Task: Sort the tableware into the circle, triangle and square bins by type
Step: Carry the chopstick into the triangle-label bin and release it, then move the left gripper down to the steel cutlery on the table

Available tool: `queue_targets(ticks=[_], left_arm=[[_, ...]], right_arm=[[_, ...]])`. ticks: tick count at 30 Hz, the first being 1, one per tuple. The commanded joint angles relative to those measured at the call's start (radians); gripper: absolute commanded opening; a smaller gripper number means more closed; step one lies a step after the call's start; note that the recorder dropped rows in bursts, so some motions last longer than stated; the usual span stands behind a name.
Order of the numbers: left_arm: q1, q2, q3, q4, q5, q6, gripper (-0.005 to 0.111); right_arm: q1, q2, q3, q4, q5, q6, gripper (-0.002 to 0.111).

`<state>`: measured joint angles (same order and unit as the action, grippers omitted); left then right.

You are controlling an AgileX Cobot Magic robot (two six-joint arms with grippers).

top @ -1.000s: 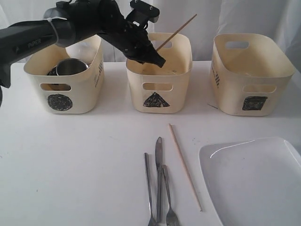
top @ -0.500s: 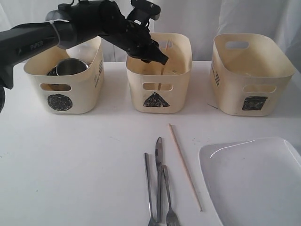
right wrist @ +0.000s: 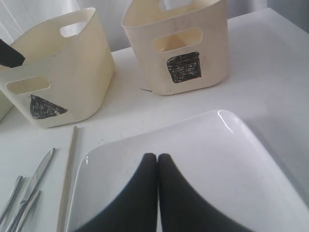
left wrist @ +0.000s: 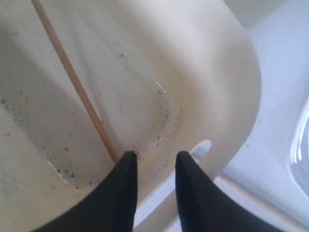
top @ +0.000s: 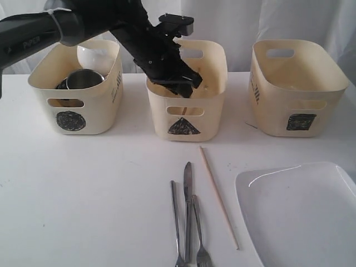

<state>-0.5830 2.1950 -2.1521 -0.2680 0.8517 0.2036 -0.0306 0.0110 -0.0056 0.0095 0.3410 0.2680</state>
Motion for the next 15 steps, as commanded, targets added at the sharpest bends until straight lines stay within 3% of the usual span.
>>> queue_targets(ticks=[1, 8, 15], left_arm=[[-0.039, -0.035, -0.001, -0.01, 0.053, -0.007, 0.026], [-0.051, -0.059, -0.001, 0.096, 0.014, -0.007, 0.026], [-0.045, -0.093, -0.001, 0.069, -0.048, 0.023, 0.029]], right_arm=[[0.0, -0.003, 0.006, -0.001, -0.005, 0.007, 0.0], [0.0, -0.003, 0.006, -0.001, -0.005, 0.007, 0.0], [0.0, -0.003, 0.006, -0.001, -0.005, 0.007, 0.0]])
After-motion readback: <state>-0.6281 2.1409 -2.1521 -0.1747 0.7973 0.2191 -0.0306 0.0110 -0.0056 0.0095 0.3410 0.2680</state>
